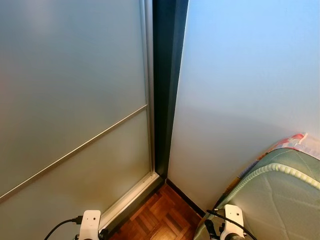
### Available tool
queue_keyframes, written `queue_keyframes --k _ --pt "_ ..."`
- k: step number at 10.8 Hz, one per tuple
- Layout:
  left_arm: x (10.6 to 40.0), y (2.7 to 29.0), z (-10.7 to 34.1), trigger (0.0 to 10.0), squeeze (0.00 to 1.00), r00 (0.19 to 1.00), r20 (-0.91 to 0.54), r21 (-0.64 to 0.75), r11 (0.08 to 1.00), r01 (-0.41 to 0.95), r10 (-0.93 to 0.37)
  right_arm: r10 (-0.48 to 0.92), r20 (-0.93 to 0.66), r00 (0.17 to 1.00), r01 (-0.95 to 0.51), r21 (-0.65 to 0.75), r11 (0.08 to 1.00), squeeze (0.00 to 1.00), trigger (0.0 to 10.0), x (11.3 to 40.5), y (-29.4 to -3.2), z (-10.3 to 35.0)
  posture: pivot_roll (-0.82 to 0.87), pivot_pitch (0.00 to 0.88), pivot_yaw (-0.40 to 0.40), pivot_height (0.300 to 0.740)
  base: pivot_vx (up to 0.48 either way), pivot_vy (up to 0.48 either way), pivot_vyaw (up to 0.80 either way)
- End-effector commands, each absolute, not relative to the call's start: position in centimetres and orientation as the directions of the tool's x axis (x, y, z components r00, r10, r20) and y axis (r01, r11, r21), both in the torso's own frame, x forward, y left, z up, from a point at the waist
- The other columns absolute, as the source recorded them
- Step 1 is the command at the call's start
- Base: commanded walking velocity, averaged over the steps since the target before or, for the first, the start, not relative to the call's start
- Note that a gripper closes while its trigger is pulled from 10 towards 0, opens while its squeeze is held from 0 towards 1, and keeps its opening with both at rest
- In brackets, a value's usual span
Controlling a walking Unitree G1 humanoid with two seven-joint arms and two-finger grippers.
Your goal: Clean up the room
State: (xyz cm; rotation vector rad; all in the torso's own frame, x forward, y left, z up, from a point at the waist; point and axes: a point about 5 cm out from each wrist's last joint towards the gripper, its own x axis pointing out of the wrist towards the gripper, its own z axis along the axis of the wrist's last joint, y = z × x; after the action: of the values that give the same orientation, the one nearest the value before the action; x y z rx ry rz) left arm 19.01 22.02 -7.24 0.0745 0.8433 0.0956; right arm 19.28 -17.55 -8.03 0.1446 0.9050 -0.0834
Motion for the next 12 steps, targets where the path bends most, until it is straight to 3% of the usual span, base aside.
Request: queue_keyframes --k 1,3,5,12 --pt "13.8 22.1 -9.7 10.0 0.00 0.474 -0.874 0.061 0.992 -0.114 0.108 0.044 -0.853 0.520 0.044 0.078 0.996 0.00 10.0 16.4 -19.6 -9.1 0.20 0.082 -0.086 0.740 0.000 0.000 0.00" --pt "13.8 22.1 -9.7 10.0 0.00 0.474 -0.874 0.061 0.992 -0.114 0.108 0.044 -0.853 0.520 0.044 0.078 0.996 0.00 10.0 16.4 -19.6 -9.1 0.20 0.082 -0.086 0.740 0.000 0.000 0.00" --pt "16.0 22.0 -8.9 10.0 0.00 0.529 -0.839 0.066 0.988 -0.142 0.132 0.072 -0.854 0.516 0.009 0.089 0.996 0.00 10.0 16.2 -19.5 -9.2 0.16 0.094 -0.071 0.740 0.000 0.000 0.00" --pt "16.4 22.2 -8.7 10.0 0.00 0.535 -0.833 0.074 0.986 -0.150 0.143 0.068 -0.849 0.524 0.025 0.095 0.995 0.00 10.0 16.5 -19.3 -9.1 0.18 0.102 -0.076 0.740 0.000 0.000 0.00"
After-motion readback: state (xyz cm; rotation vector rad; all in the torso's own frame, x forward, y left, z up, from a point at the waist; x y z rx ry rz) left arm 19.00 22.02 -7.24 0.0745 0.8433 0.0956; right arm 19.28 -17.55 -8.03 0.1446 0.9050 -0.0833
